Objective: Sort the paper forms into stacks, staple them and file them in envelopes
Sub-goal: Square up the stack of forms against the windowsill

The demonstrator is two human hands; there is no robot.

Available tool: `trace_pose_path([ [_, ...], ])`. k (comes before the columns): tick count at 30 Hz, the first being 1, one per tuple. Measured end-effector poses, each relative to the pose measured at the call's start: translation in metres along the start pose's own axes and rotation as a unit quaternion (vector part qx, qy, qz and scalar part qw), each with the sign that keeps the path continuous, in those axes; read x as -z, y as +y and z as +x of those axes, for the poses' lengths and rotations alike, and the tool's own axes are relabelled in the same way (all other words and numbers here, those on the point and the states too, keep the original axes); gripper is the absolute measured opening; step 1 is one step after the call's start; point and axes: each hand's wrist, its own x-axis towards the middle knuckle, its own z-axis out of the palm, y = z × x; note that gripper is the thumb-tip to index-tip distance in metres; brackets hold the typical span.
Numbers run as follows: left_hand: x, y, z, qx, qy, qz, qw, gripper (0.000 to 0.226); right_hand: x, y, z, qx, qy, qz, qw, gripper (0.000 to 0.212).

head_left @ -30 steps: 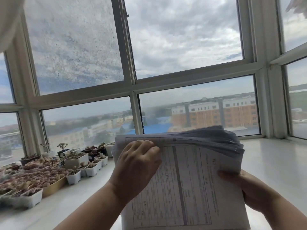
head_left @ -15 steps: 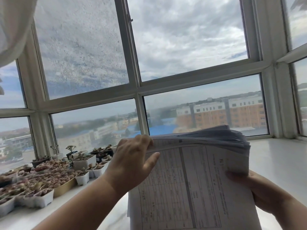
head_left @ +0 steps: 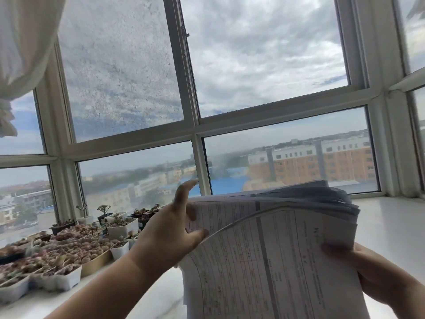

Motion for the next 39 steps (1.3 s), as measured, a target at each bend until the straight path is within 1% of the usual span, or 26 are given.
trace_pose_path([
  [1,0.002,0.001,-0.001,-0.024,0.02,0.042,0.999,0.073,0.0,0.0,0.001,-0.001,0.001,0.0,1.0,0.107],
  [2,0.003,0.001,-0.001,-0.053,0.045,0.075,0.995,0.062,0.0,0.0,0.001,-0.002,0.0,0.001,1.0,0.104],
  [5,0.004,0.001,0.001,-0.129,0.12,0.142,0.974,0.022,0.0,0.0,0.001,-0.003,-0.006,0.005,1.0,0.092],
  [7,0.005,-0.002,0.004,-0.158,0.127,0.154,0.967,0.01,0.0,-0.001,0.002,-0.002,-0.006,0.001,1.0,0.096],
  [9,0.009,-0.003,0.007,-0.154,0.113,0.142,0.971,0.009,-0.001,-0.001,0.001,-0.004,-0.01,0.004,1.0,0.096],
  [11,0.013,-0.006,0.011,-0.106,0.087,0.109,0.985,0.011,-0.001,-0.002,0.002,-0.002,-0.012,0.01,1.0,0.092],
  [13,0.014,-0.01,0.015,-0.041,0.029,0.06,0.997,0.016,-0.001,-0.002,0.002,-0.002,-0.012,0.011,1.0,0.095],
  [15,0.015,-0.016,0.018,0.004,-0.039,0.007,0.999,0.022,-0.001,-0.002,0.002,-0.001,-0.012,0.012,1.0,0.099],
  [18,0.016,-0.025,0.022,0.042,-0.136,-0.081,0.986,0.028,-0.001,-0.002,0.002,-0.005,-0.014,0.014,1.0,0.099],
  [20,0.017,-0.029,0.022,0.041,-0.147,-0.079,0.985,0.029,-0.001,-0.001,0.003,-0.002,-0.011,0.016,1.0,0.095],
  [21,0.016,-0.032,0.024,0.032,-0.141,-0.058,0.988,0.028,-0.001,-0.001,0.003,0.0,-0.01,0.016,1.0,0.092],
  [24,0.017,-0.03,0.028,-0.011,-0.122,0.053,0.991,0.023,-0.002,-0.001,0.003,0.003,-0.009,0.015,1.0,0.086],
  [25,0.018,-0.026,0.029,-0.029,-0.086,0.068,0.994,0.025,-0.002,0.0,0.003,0.002,-0.009,0.012,1.0,0.088],
  [26,0.018,-0.021,0.03,-0.047,-0.028,0.071,0.996,0.027,-0.002,0.0,0.003,0.002,-0.008,0.009,1.0,0.092],
  [27,0.017,-0.011,0.031,-0.076,0.037,0.062,0.995,0.021,-0.001,0.0,0.003,0.002,-0.006,0.007,1.0,0.096],
  [28,0.014,0.001,0.031,-0.108,0.079,0.055,0.989,0.01,-0.001,0.001,0.003,0.004,-0.004,0.006,1.0,0.099],
  [29,0.007,0.015,0.033,-0.141,0.096,0.05,0.984,0.002,-0.001,0.0,0.004,0.007,-0.004,0.004,1.0,0.099],
  [31,-0.014,0.037,0.037,-0.184,0.081,0.038,0.979,0.01,-0.002,0.0,0.003,0.013,-0.002,0.003,1.0,0.097],
  [33,-0.034,0.054,0.042,-0.199,0.078,0.041,0.976,0.007,-0.002,0.0,0.002,0.02,-0.004,0.002,1.0,0.091],
  [36,-0.05,0.065,0.047,-0.181,0.108,0.037,0.977,0.004,0.0,0.001,0.002,0.028,-0.005,-0.005,1.0,0.083],
  [37,-0.053,0.067,0.049,-0.17,0.108,0.012,0.979,0.006,0.0,0.0,0.002,0.03,-0.005,-0.007,1.0,0.08],
  [39,-0.059,0.07,0.051,-0.158,0.086,-0.068,0.981,0.009,0.0,-0.002,0.002,0.039,-0.005,-0.011,0.999,0.068],
])
